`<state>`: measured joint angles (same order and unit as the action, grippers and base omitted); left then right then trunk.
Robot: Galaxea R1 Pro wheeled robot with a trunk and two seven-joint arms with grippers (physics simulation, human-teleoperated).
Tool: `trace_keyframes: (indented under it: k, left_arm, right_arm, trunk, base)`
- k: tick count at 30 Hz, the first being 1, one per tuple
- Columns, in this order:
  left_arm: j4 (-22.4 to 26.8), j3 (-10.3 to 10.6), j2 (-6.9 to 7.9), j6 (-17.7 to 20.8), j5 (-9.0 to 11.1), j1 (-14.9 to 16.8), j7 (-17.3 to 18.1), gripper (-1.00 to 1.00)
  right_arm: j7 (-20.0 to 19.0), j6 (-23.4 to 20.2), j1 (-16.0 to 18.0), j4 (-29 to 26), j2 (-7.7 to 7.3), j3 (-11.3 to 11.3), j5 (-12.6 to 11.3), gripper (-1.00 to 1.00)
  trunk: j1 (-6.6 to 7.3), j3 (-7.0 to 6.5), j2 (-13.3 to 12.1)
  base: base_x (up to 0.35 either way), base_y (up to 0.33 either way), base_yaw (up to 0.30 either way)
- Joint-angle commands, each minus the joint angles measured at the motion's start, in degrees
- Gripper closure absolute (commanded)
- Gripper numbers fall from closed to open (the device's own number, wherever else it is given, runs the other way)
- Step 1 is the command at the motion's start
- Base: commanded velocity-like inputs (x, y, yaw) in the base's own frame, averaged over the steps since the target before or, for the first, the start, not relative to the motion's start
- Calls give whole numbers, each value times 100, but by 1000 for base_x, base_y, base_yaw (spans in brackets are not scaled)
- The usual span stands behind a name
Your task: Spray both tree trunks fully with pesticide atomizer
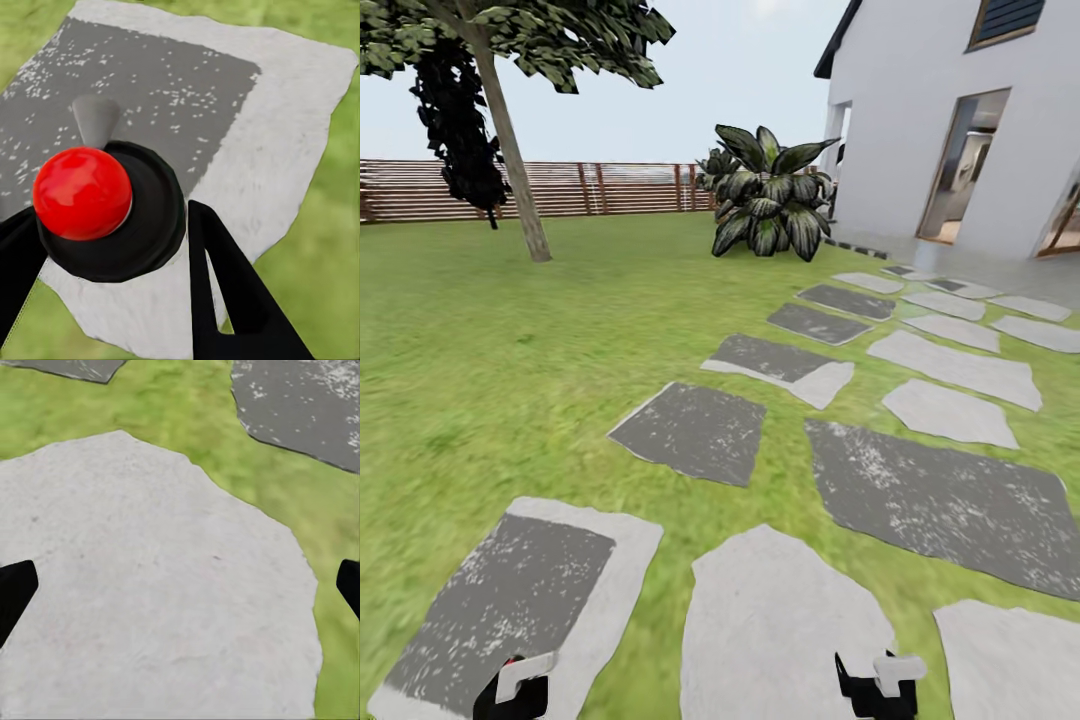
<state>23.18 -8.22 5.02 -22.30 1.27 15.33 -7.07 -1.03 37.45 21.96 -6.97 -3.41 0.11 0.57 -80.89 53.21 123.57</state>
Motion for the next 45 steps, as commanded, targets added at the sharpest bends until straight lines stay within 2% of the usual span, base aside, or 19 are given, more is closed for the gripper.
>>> trace_keyframes:
  k: [1,13,25,45]
  left_arm:
    - [-6,0,-1,-20,13,5,-5,100]
    - [-6,-4,-1,-25,14,5,-5,100]
    - [-6,-4,4,-29,14,5,-6,100]
    - [-8,-4,6,-29,22,5,-14,100]
  right_arm:
    - [-11,17,2,3,-2,-2,4,-100]
    - [-25,17,2,-6,-8,3,0,-100]
    - [-22,17,2,-19,-22,7,-4,-100]
    - [-2,22,2,-6,-11,-2,-4,-100]
  trunk:
    - [-2,5,2]
    - [-2,5,2]
    - [-2,7,2]
    - [-2,109,2]
  base:
    - [329,0,280]
    - [337,0,258]
    - [338,0,29]
    - [334,47,223]
